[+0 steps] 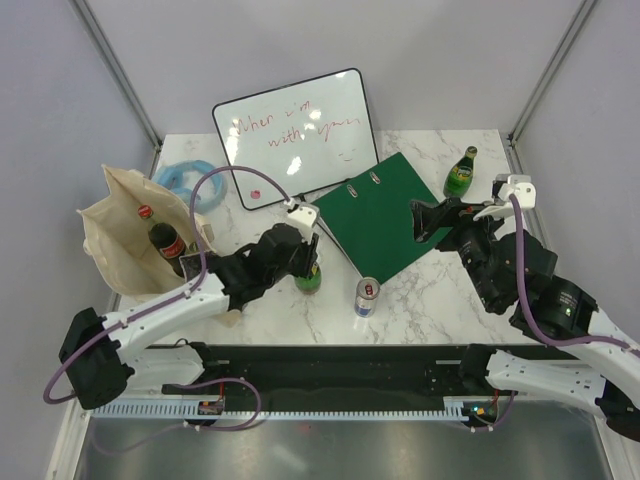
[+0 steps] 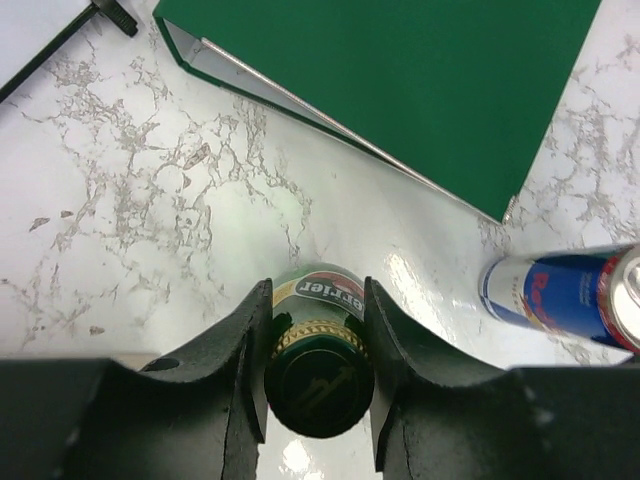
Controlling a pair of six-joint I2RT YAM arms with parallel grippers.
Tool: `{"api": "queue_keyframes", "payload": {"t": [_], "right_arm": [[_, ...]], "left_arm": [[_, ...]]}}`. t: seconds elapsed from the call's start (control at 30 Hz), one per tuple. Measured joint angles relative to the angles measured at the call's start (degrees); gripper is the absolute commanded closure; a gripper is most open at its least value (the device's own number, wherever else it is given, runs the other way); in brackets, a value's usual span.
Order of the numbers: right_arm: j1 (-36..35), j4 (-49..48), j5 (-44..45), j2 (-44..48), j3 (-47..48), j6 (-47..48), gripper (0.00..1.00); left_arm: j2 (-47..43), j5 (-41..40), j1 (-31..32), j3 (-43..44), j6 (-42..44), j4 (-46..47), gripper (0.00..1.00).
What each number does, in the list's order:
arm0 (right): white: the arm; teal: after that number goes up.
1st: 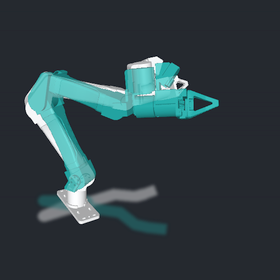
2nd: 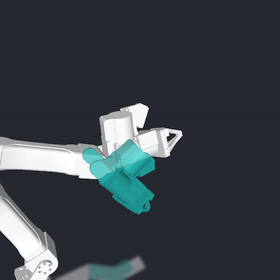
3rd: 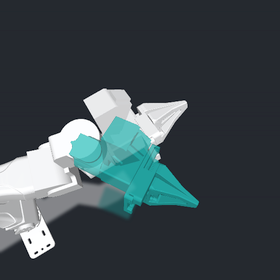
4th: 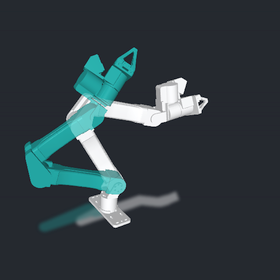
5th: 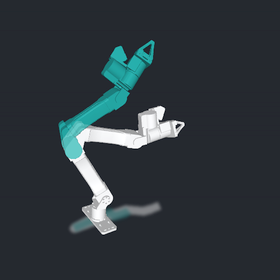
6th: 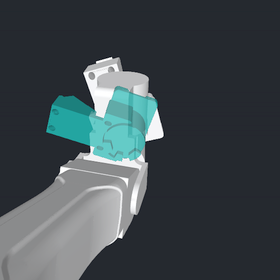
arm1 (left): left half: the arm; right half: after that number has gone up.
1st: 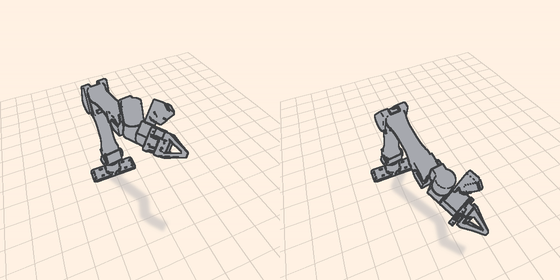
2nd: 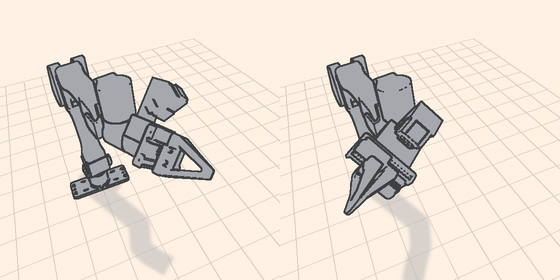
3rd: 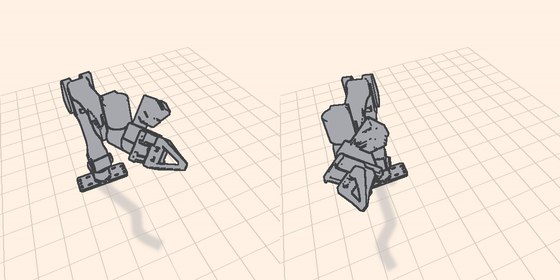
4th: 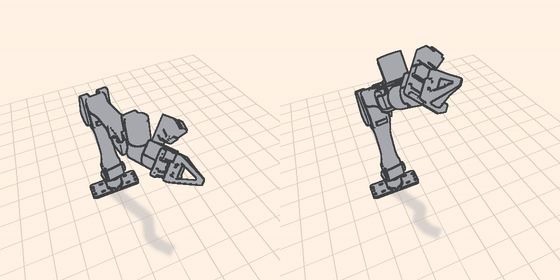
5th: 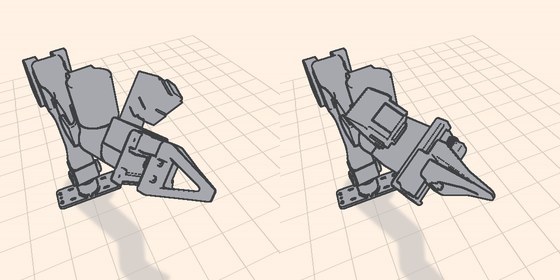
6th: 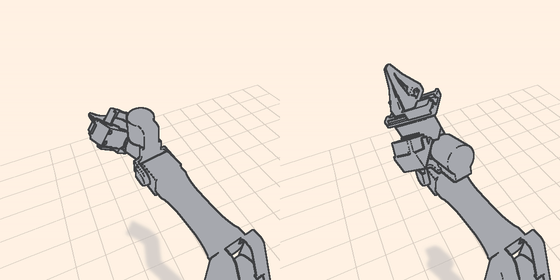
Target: Place the beverage into the canvas bag
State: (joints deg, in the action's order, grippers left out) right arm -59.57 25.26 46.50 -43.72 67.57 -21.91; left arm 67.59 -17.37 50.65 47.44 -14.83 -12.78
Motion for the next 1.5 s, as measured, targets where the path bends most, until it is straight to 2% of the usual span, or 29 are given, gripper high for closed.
{"api": "queue_keyframes", "payload": {"t": [0.13,0.37,0.6,0.7,0.87,1.0,1.2,1.5], "right_arm": [[0.0,0.0,0.0,-0.3,0.0,0.2,0.15],[0.0,0.0,-0.6,-2.2,0.0,0.1,0.15],[0.0,0.0,-1.9,-2.8,0.0,0.1,0.15],[0.0,0.0,-2.5,-2.8,0.0,0.0,0.15],[0.0,0.0,-3.6,-2.9,0.1,-0.2,0.15],[0.0,0.0,-4.4,-2.8,0.1,-0.7,0.15],[0.0,0.0,-4.7,-2.1,0.1,-1.0,0.15],[0.0,0.1,-4.6,-0.8,0.1,-1.0,0.15]], "left_arm": [[-3.5,1.3,0.0,4.6,1.2,-7.1,0.98],[-4.8,0.9,0.0,22.8,5.6,-19.3,0.98],[-6.2,-4.3,0.0,42.3,11.6,-29.7,0.98],[-7.4,-7.7,-0.4,47.1,14.2,-33.3,0.98],[-8.6,-13.7,-3.8,51.0,19.4,-38.3,0.98],[-8.2,-15.0,-8.3,52.1,22.0,-40.3,0.98],[-6.4,-12.1,-17.5,52.7,23.2,-40.9,0.98],[-4.7,-11.3,-25.7,56.1,23.8,-41.7,0.98]]}}
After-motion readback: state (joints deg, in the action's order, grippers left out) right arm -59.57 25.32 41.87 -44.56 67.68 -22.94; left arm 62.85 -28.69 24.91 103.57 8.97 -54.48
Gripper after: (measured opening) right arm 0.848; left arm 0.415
